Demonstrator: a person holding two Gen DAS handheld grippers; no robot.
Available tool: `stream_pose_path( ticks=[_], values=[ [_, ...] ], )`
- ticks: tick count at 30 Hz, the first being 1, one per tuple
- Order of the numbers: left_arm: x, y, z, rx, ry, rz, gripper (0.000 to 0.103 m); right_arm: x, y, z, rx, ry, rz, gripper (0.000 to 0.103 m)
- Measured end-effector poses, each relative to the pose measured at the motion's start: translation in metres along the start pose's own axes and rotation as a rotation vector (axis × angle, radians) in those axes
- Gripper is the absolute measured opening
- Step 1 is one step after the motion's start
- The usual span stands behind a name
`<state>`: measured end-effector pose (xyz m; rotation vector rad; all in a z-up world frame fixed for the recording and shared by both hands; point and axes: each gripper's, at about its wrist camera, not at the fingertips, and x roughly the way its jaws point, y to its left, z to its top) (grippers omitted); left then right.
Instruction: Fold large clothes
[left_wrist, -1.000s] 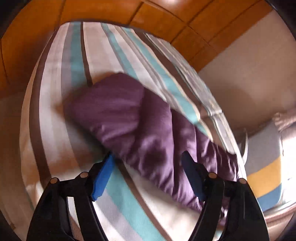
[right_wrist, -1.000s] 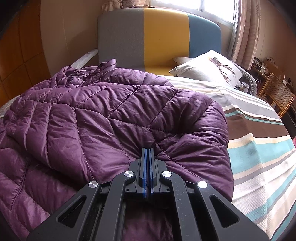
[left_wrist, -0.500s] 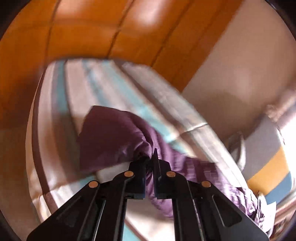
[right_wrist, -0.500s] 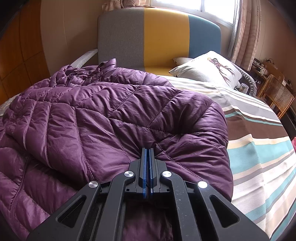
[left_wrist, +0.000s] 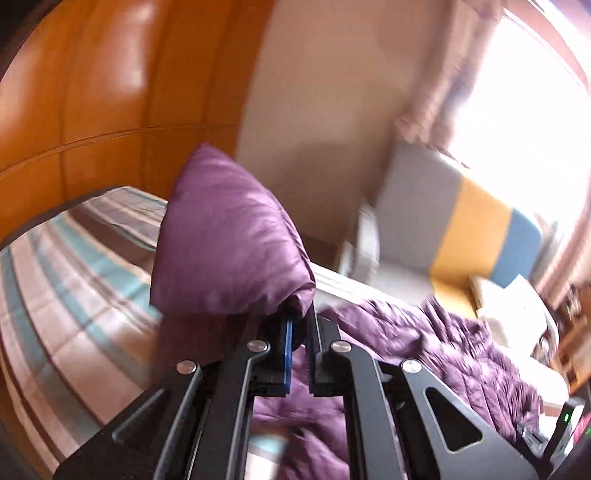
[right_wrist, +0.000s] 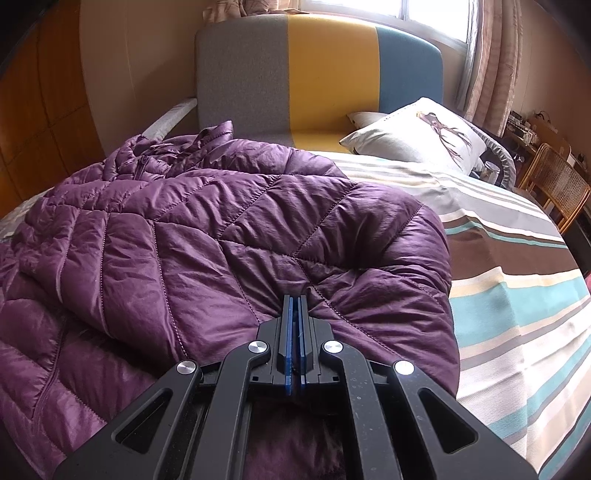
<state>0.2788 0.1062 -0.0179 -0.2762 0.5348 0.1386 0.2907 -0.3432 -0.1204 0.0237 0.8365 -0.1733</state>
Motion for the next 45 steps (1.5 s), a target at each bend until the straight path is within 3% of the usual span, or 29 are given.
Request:
stream_pose_path(
  ticks=[11,26,30,32,34,37,39,43,45],
  values=[
    [0.007,-0.133,-0.055,0.276,0.088,-0.127,0.005,-0.023,-0.016,-0.005,0.014,-0.051,-0.029,0.001],
    [0.019,-0.238,-0.123,0.513,0.208,-0.236,0.007,-0.008,-0.03,-0.017,0.098,-0.033,0.008,0.001],
    [0.019,-0.244,-0.137,0.536,0.273,-0.288,0.022,-0.006,-0.028,-0.017,0.089,-0.032,-0.002,0.001],
    [0.014,-0.245,-0.142,0.532,0.299,-0.359,0.049,-0.006,-0.028,-0.017,0.092,-0.03,0.003,0.001],
    [-0.002,-0.239,-0.144,0.53,0.299,-0.423,0.062,-0.006,-0.029,-0.016,0.096,-0.024,0.009,0.001],
    [-0.028,-0.225,-0.139,0.565,0.245,-0.475,0.065,-0.006,-0.032,-0.014,0.107,-0.012,0.029,0.001],
    [-0.032,-0.208,-0.129,0.558,0.223,-0.463,0.065,-0.008,-0.035,-0.012,0.114,-0.008,0.039,0.001],
    [-0.009,-0.164,-0.097,0.454,0.223,-0.359,0.045,-0.024,-0.034,-0.004,0.148,-0.031,0.107,0.001],
    [0.008,-0.133,-0.079,0.371,0.226,-0.281,0.042,-0.032,-0.028,0.002,0.15,-0.041,0.154,0.001]
  ],
)
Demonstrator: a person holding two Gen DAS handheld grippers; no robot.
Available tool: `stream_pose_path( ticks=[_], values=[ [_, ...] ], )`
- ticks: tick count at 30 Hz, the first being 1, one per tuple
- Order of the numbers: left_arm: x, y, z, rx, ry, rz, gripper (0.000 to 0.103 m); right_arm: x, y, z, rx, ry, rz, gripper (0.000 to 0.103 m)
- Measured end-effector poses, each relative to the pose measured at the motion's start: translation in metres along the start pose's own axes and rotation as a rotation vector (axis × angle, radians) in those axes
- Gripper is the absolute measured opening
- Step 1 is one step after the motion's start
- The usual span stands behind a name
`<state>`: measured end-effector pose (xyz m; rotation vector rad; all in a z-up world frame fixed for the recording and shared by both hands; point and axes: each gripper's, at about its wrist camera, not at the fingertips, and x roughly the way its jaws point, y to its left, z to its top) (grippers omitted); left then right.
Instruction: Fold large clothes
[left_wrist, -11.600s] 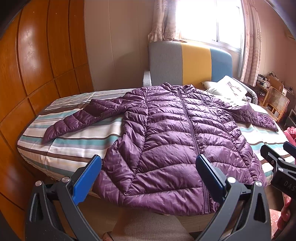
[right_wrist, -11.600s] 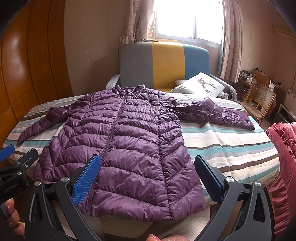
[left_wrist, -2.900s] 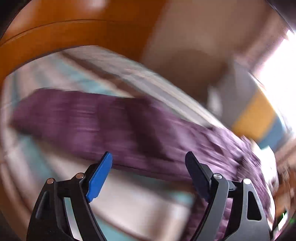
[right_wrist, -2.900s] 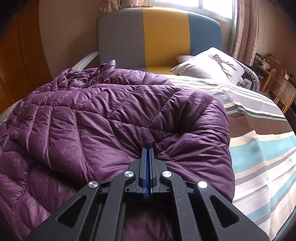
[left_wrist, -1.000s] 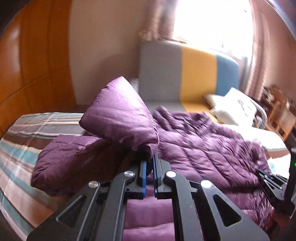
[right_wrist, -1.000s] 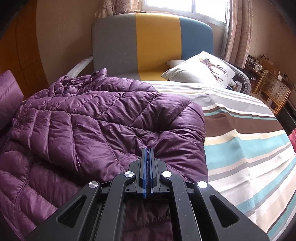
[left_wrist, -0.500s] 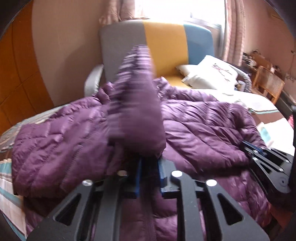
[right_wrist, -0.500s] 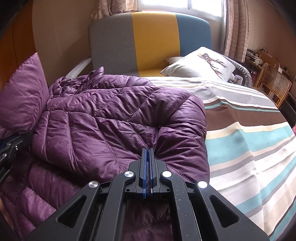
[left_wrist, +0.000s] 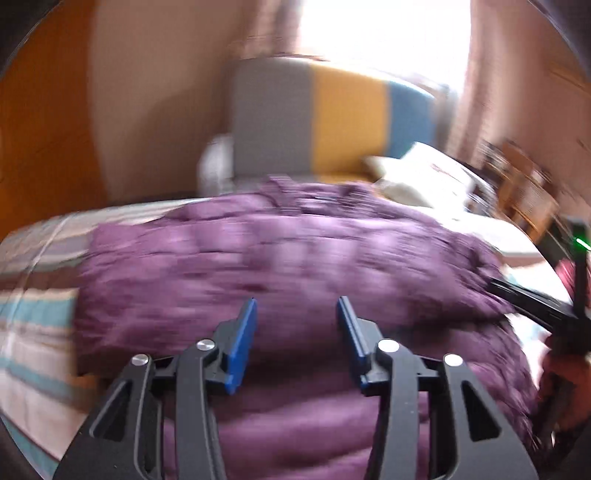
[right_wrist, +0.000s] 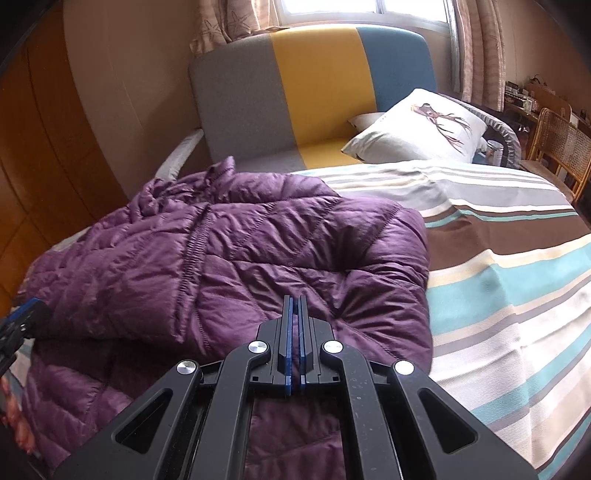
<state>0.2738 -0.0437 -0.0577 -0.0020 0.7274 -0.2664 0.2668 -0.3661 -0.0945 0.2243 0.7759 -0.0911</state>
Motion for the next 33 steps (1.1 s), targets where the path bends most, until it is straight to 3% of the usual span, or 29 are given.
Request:
stream_pose_path(
  ticks=[1,2,3,4,5,8,10,12,14,15,18,20,24,29,33],
  values=[
    [0.002,0.015,0.002,-0.036,0.0,0.026,0.042,-0.002,0.005,0.004,0.002,-0.001,0.032,0.004],
    [0.004,0.031,0.005,-0.068,-0.001,0.061,0.042,-0.002,0.011,0.007,0.006,0.004,0.062,0.025],
    [0.006,0.047,0.006,-0.093,0.001,0.104,0.042,-0.002,0.016,0.009,0.013,0.007,0.085,0.06],
    [0.011,0.058,0.006,-0.112,0.006,0.131,0.042,-0.002,0.022,0.011,0.023,0.0,0.099,0.071],
    [0.013,0.072,0.005,-0.147,0.009,0.152,0.042,-0.003,0.028,0.012,0.028,-0.014,0.116,0.073],
    [0.025,0.089,-0.002,-0.194,0.034,0.165,0.042,0.004,0.048,0.016,-0.013,-0.004,0.129,0.068],
    [0.03,0.088,-0.007,-0.174,0.041,0.17,0.042,0.017,0.056,0.017,-0.003,0.037,0.148,0.058],
    [0.031,0.085,-0.009,-0.148,0.043,0.182,0.044,0.032,0.063,0.016,-0.001,0.096,0.155,0.034],
    [0.032,0.08,-0.009,-0.135,0.04,0.171,0.044,0.038,0.066,0.015,-0.006,0.117,0.17,0.016],
    [0.032,0.077,-0.008,-0.132,0.039,0.166,0.044,0.037,0.067,0.016,-0.028,0.105,0.153,0.009],
    [0.024,0.066,-0.002,-0.128,0.014,0.143,0.045,0.024,0.057,0.023,-0.051,0.028,0.086,0.001],
    [0.028,0.061,0.001,-0.123,0.017,0.138,0.045,0.02,0.044,0.025,-0.036,0.002,0.027,0.0],
    [0.047,0.051,-0.006,-0.097,0.074,0.143,0.045,0.034,0.02,0.016,0.008,0.063,-0.008,0.0],
    [0.047,0.052,-0.007,-0.107,0.075,0.124,0.045,0.019,0.019,0.011,0.078,0.04,0.108,0.001],
    [0.043,0.052,-0.008,-0.116,0.063,0.12,0.046,0.014,0.035,0.014,0.065,0.029,0.138,0.001]
  ],
)
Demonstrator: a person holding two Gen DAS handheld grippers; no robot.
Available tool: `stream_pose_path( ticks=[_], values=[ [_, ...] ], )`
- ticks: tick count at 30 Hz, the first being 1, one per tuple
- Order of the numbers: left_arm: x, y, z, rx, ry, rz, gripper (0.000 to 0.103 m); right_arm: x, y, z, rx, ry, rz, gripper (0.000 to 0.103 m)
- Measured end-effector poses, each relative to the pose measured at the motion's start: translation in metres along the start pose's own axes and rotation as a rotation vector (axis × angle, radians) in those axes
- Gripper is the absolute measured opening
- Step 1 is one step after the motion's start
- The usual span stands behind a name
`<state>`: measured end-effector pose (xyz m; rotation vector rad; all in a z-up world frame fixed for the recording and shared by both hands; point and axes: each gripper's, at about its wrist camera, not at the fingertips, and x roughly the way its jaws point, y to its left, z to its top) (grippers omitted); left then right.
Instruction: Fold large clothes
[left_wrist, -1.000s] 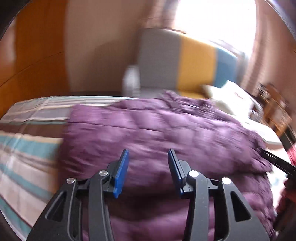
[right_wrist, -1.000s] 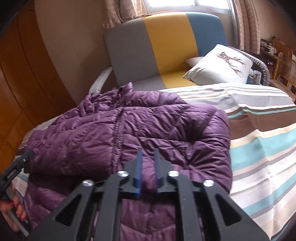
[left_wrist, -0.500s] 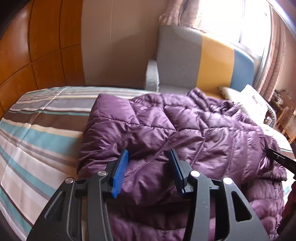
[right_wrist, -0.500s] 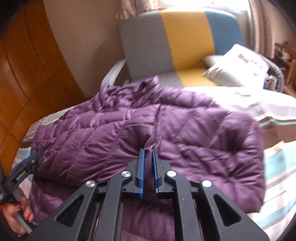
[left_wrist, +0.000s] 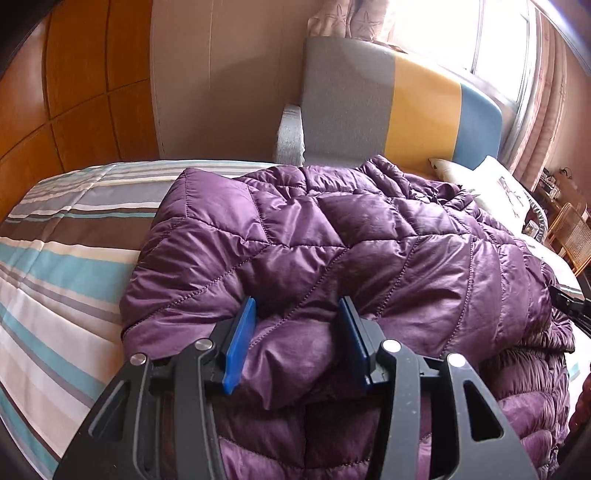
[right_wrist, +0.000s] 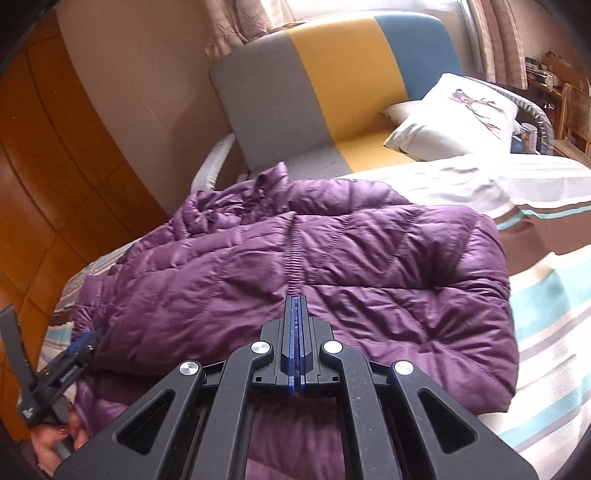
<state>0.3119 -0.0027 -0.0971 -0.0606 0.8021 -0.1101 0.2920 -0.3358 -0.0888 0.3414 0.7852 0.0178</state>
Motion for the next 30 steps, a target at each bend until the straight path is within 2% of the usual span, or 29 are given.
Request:
stream_pose_path(
  ticks=[6,9,15,17,21,24,28,30],
  values=[
    [-0.02,0.019,0.006,-0.073,-0.066,-0.004,0.046,-0.003,0.015,0.007,-0.023,-0.022,0.004,0.001],
    [-0.028,0.038,0.012,-0.121,-0.117,0.043,0.05,-0.005,0.015,0.009,-0.019,-0.019,0.015,0.001],
    [-0.016,0.07,0.011,-0.206,-0.085,0.088,0.05,0.004,0.012,0.011,0.003,-0.003,0.005,0.001],
    [-0.012,0.073,0.008,-0.205,-0.074,0.111,0.051,0.005,0.013,0.01,-0.005,0.002,-0.006,0.001],
    [-0.009,0.072,0.006,-0.191,-0.062,0.098,0.051,-0.001,0.018,0.01,-0.03,-0.042,-0.017,0.001],
    [-0.009,0.065,0.012,-0.175,-0.061,0.08,0.052,-0.004,0.03,0.013,-0.075,-0.066,0.006,0.001],
    [0.0,0.046,0.021,-0.1,-0.034,0.082,0.055,0.014,0.061,0.018,-0.179,-0.018,0.058,0.001],
    [0.006,0.039,0.023,-0.067,-0.018,0.095,0.056,0.028,0.076,0.018,-0.245,0.007,0.033,0.001]
  ],
)
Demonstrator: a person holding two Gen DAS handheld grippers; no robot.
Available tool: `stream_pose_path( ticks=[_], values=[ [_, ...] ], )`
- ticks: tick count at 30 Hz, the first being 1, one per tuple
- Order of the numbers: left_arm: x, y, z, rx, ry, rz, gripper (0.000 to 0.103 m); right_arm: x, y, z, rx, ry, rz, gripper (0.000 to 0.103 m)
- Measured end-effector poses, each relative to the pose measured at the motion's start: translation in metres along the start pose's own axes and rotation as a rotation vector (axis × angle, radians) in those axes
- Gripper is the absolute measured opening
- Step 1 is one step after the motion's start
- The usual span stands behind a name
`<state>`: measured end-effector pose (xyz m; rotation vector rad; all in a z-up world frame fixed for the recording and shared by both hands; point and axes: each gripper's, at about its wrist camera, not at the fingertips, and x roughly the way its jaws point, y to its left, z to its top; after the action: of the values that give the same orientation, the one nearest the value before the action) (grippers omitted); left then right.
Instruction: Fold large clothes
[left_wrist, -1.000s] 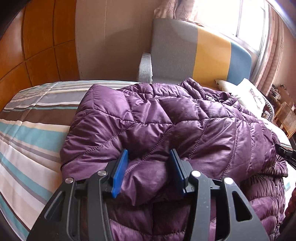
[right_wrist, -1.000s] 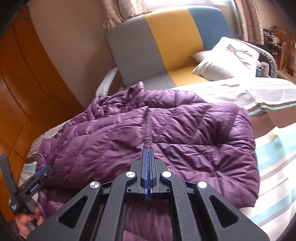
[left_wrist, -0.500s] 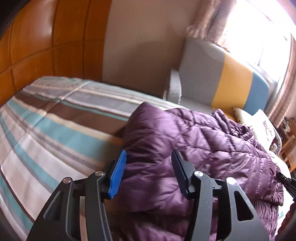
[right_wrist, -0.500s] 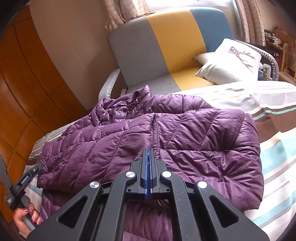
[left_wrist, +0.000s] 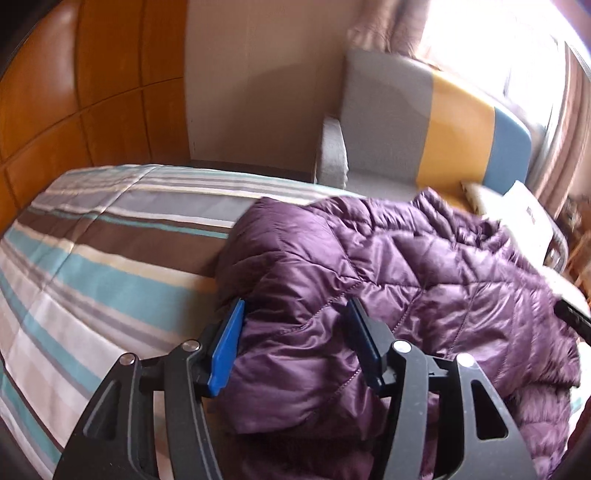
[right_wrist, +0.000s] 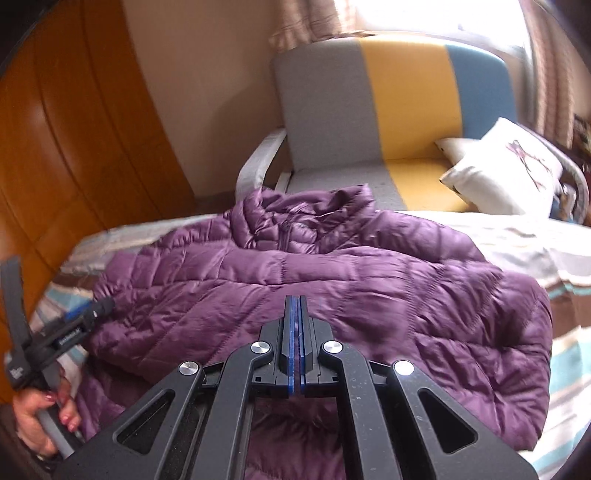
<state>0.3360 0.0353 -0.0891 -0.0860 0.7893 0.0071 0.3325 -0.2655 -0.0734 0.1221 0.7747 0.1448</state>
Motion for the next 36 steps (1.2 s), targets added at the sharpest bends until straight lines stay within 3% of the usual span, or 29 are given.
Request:
stream_pose_path(
  ticks=[6,10,17,21,25,29,32,36],
  values=[
    [0.011,-0.012,-0.002,0.06,-0.002,0.017,0.062,0.043,-0.006,-0.006,-0.019,0.067,-0.083,0.001],
    [0.037,-0.015,-0.006,0.084,0.054,0.032,0.064,0.063,-0.013,-0.016,-0.009,0.07,-0.098,0.001],
    [0.024,-0.015,-0.006,0.075,0.053,0.021,0.065,0.059,-0.013,-0.018,-0.007,0.063,-0.092,0.001],
    [-0.005,-0.018,-0.004,0.064,0.012,-0.02,0.076,0.041,-0.008,-0.014,-0.042,0.044,-0.113,0.001],
    [-0.021,-0.039,0.011,0.12,-0.044,-0.05,0.076,0.018,0.005,-0.005,-0.032,-0.027,-0.035,0.001],
    [-0.001,-0.071,0.024,0.196,-0.016,-0.043,0.076,0.03,0.021,0.006,-0.05,0.013,0.013,0.001],
    [0.031,-0.084,0.023,0.235,0.048,-0.02,0.073,0.05,0.021,0.009,-0.058,0.041,-0.022,0.001],
    [0.048,-0.079,0.015,0.209,0.053,-0.053,0.074,0.078,0.009,-0.002,-0.031,0.074,-0.011,0.001]
  ],
)
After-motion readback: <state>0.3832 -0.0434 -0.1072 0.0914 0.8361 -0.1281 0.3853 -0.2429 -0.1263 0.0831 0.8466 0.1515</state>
